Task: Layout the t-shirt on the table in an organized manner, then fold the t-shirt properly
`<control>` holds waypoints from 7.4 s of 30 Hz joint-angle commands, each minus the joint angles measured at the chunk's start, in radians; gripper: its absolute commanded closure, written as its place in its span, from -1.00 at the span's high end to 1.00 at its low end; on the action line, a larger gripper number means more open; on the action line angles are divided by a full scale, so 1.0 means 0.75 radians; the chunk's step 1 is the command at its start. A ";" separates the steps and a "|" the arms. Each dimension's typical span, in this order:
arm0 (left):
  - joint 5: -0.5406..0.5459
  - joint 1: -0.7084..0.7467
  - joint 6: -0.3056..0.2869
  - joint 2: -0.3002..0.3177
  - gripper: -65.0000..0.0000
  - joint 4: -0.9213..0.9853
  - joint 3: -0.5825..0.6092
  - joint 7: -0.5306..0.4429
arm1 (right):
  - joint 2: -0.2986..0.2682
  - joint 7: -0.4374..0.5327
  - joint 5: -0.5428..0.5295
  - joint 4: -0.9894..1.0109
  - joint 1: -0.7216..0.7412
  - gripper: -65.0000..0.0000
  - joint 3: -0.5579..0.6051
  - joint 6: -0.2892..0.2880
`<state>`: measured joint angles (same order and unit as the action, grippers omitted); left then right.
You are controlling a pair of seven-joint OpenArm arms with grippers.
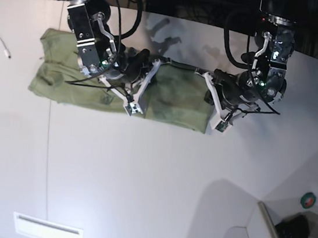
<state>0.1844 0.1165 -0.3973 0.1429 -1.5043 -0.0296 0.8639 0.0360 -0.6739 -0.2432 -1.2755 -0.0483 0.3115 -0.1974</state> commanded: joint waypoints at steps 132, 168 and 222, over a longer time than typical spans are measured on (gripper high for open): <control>0.303 -0.083 -0.204 0.079 -1.00 0.071 -0.567 -0.046 | -0.344 -0.459 -0.755 0.087 0.000 0.38 -1.032 -0.319; 0.291 -0.091 -0.401 0.115 -1.00 0.417 -0.418 -0.244 | -0.272 -0.320 -0.763 0.190 0.012 -0.10 -0.797 -0.321; 0.058 -0.173 -0.401 -0.075 -1.00 0.470 -0.291 -0.244 | -0.155 -0.240 -0.753 -0.536 0.031 -1.00 0.087 0.452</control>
<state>0.2352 -0.0051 -0.6895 0.0807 -1.1404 -0.2470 0.6727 -0.0807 -0.8635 -0.7929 -1.6619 -0.0364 0.3798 0.1425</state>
